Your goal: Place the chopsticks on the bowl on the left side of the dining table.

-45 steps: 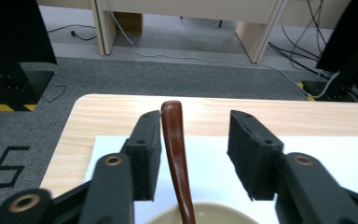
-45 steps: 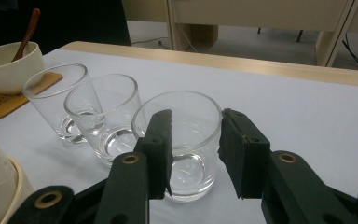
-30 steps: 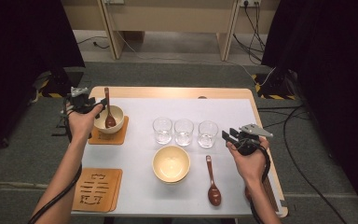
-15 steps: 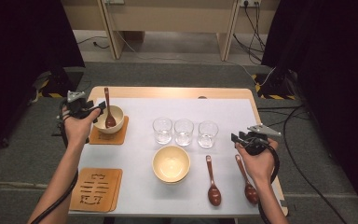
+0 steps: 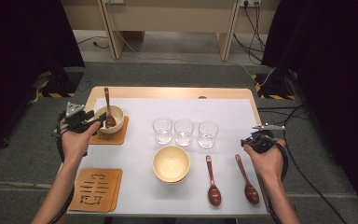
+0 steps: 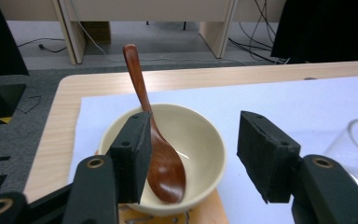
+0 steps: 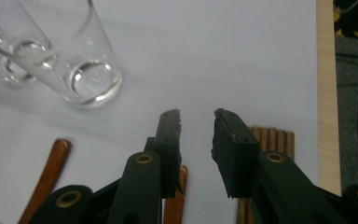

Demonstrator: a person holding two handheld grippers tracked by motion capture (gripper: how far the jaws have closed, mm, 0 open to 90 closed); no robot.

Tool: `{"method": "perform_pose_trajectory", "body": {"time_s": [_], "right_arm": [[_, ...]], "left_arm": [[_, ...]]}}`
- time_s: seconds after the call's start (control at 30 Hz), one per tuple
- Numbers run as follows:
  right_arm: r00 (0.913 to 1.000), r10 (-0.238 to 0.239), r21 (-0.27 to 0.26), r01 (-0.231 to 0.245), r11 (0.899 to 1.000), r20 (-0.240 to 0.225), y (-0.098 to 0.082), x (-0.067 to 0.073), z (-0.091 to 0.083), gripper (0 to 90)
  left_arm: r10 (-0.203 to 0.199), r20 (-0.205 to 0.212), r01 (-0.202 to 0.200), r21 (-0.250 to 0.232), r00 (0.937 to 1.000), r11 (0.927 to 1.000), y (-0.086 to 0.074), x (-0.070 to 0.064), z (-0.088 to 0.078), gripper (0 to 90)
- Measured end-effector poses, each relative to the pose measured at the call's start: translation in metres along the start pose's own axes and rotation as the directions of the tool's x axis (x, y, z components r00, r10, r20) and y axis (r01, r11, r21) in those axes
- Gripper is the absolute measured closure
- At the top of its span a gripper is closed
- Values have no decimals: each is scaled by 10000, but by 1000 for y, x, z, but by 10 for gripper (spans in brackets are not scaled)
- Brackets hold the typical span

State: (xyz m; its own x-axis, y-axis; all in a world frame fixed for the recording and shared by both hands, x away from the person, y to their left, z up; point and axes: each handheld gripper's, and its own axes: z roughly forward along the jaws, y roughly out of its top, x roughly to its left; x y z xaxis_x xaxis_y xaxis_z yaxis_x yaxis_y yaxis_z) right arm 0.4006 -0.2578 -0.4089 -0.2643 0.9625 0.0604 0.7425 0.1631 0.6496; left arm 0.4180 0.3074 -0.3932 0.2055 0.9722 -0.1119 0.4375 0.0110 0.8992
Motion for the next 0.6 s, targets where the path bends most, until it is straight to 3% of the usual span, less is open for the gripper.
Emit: {"method": "perform_pose_trajectory", "body": {"time_s": [0.1,0.2,0.27,0.6], "right_arm": [[9996,214,583,-223,9980,160,-2,-5,-1,743],[9987,397,1347,-438,9899,328,-5,-11,1,770],[9974,556,1859,-631,9805,453,-7,-15,3,782],[9929,885,3448,-1106,9321,792,-18,-24,13,807]], "left_arm": [[-74,162,75,-64,9998,10000,-8,-3,-5,438],[-14,117,16,-173,9999,9998,-14,-4,-8,436],[-3,83,4,-215,10000,9998,-17,-4,-10,436],[-105,220,110,-226,9997,9997,-25,-7,-13,432]]}}
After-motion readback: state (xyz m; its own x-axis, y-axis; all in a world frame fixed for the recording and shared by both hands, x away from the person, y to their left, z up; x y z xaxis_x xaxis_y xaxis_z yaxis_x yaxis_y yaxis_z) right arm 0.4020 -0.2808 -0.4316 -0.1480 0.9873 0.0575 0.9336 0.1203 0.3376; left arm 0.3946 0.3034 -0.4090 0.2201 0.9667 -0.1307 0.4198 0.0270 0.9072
